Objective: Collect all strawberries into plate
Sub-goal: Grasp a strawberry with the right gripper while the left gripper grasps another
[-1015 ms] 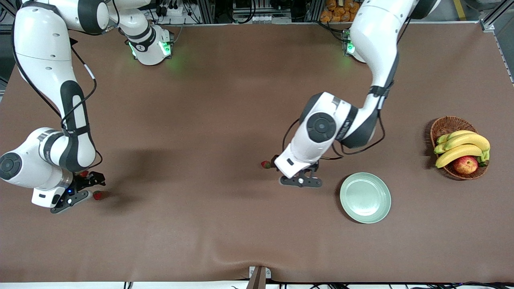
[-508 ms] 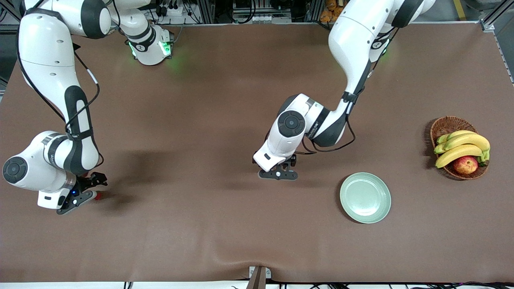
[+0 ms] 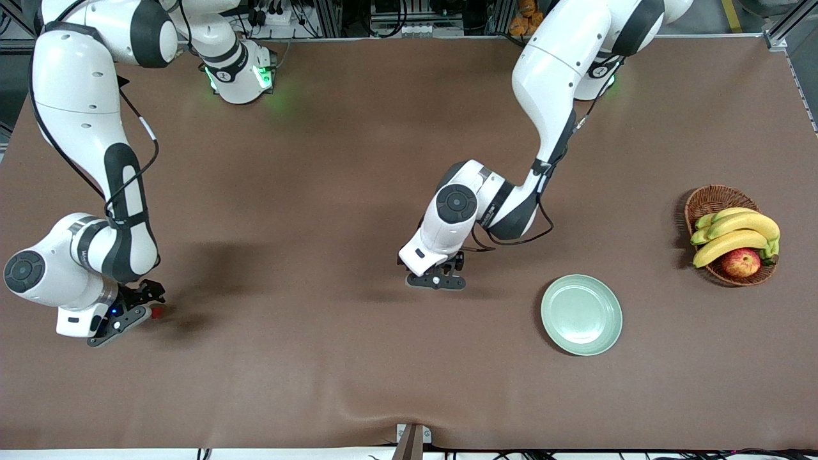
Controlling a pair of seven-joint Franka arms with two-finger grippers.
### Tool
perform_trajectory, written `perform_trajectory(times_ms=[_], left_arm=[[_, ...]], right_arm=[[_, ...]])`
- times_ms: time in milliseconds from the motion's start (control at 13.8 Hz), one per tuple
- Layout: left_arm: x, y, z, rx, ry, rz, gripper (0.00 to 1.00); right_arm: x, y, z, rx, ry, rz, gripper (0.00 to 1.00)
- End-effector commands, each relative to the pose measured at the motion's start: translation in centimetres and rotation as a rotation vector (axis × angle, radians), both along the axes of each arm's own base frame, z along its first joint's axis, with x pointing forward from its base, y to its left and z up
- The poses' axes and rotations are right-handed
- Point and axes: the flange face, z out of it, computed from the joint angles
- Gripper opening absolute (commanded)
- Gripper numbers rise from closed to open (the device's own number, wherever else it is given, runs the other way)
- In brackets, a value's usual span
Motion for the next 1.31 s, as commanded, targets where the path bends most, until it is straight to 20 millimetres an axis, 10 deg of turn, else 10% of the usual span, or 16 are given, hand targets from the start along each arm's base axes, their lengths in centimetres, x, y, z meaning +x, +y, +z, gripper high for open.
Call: perform_trajectory(times_ms=[0,1233], left_arm=[[-0.6,-1.6,-0.4,0.004,-0.023,0.016,0.96],[-1.4,-1.5,-3.3,0.038,-0.001,-0.001,0.54]], right_arm=[[0.7,-0.1,-0.6,-0.005,-0.039,0.045,1.0],[-0.2,-0.7,-3.6,0.053,-0.009,-0.028,1.0]])
